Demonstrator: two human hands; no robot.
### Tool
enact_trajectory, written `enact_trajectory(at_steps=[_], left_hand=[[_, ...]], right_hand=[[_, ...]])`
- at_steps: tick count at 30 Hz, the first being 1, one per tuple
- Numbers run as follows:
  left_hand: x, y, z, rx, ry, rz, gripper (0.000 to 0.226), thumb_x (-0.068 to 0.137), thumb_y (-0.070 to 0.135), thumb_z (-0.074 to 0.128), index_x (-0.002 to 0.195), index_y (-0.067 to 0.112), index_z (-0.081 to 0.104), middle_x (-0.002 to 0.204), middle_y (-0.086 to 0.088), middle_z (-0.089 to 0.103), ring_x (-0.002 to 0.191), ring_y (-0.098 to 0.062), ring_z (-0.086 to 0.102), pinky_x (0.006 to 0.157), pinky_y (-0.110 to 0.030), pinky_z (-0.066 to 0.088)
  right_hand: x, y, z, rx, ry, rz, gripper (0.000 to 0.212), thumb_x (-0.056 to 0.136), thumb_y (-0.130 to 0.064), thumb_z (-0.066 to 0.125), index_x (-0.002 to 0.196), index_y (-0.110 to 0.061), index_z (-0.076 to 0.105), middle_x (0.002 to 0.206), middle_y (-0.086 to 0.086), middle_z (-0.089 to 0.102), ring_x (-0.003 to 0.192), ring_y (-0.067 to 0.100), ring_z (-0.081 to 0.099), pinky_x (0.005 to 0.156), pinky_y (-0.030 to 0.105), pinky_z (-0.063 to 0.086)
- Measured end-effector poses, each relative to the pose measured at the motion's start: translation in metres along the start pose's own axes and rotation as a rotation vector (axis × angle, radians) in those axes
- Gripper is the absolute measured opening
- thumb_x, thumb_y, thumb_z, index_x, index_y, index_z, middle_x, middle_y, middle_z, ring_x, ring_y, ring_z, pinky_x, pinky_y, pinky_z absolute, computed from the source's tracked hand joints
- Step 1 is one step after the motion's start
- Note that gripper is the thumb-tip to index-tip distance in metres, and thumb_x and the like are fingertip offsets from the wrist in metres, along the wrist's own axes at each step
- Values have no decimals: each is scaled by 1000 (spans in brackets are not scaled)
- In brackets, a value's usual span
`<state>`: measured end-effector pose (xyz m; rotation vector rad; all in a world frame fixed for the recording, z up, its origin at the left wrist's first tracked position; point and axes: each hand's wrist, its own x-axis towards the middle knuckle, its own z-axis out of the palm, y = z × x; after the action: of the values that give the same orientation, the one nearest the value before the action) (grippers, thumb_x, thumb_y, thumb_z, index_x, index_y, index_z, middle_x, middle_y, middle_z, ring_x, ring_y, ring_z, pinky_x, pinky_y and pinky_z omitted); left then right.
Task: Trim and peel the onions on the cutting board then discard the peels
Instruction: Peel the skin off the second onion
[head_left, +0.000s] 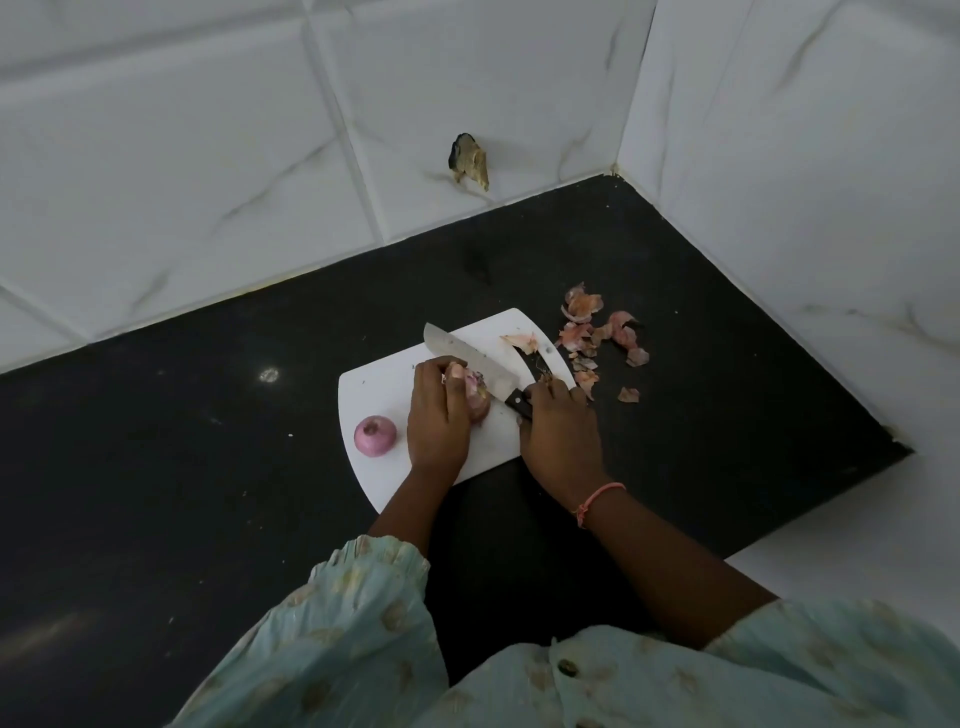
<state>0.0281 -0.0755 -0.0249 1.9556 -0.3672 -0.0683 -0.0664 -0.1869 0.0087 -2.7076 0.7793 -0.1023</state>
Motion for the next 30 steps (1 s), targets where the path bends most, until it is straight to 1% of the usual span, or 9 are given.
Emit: enact_trajectory(at_steps=[4,7,11,13,15,17,19,25,30], left_hand=[[-8,1,-7,76,-160,120,51,91,42,34,132,19,51,129,2,57,114,-11,51,98,-24,42],[-11,0,-9,82,-172,89,51,95,50,35,132,20,53,127,2,61,111,-13,55,96,-28,44],[-12,24,-9,-265,-123,-230,34,107,38,38,122,11,53,114,-7,64,103,-18,64,83,-21,50],[-10,39,-13,-351,-126,-399,42,108,42,34,122,6,52,104,-10,64,84,-16,63,66,-20,51],[-7,51,-24,-356,-181,-432,48,107,48,32,122,6,50,97,-10,62,69,-12,57,55,-20,47],[-7,57,-37,-334,-261,-374,46,106,50,32,126,12,48,101,-9,63,67,-10,57,57,-22,46],[-11,60,-46,-324,-348,-302,43,107,49,32,133,18,45,108,-10,63,70,-11,59,61,-26,48],[-19,62,-57,-267,-345,-24,28,110,33,29,132,23,42,99,-3,59,63,-3,53,59,-21,46],[-21,67,-61,-312,-321,65,29,111,21,25,136,24,38,120,2,57,91,4,62,71,-14,50]], right_hand=[[-3,-1,-1,12,48,6,37,94,-25,53,131,-20,50,132,6,47,122,28,43,100,42,37],[-1,-5,-3,295,100,-166,43,89,-22,62,131,-20,52,128,3,52,120,24,46,101,40,40],[0,-22,-10,709,-91,-256,50,90,-19,67,136,-23,48,132,-7,52,120,4,46,101,16,40],[2,-28,-15,751,-85,-239,45,93,-19,64,135,-23,49,132,-8,53,118,1,48,101,17,42],[4,-31,-22,815,-111,-237,37,97,-22,59,133,-23,50,127,-6,57,107,2,58,92,21,50],[5,-35,-32,957,-158,-195,27,100,-29,52,127,-24,51,115,-6,61,84,5,65,73,24,57],[5,-40,-43,1067,-181,-145,22,103,-32,45,123,-26,50,108,-12,58,77,7,63,64,22,55],[6,-57,-52,1166,-174,-62,19,105,-28,38,120,-24,49,108,-7,53,86,6,54,59,6,45],[10,-68,-56,1248,-209,118,20,105,-32,37,115,-27,54,108,-2,57,89,12,57,54,12,48]])
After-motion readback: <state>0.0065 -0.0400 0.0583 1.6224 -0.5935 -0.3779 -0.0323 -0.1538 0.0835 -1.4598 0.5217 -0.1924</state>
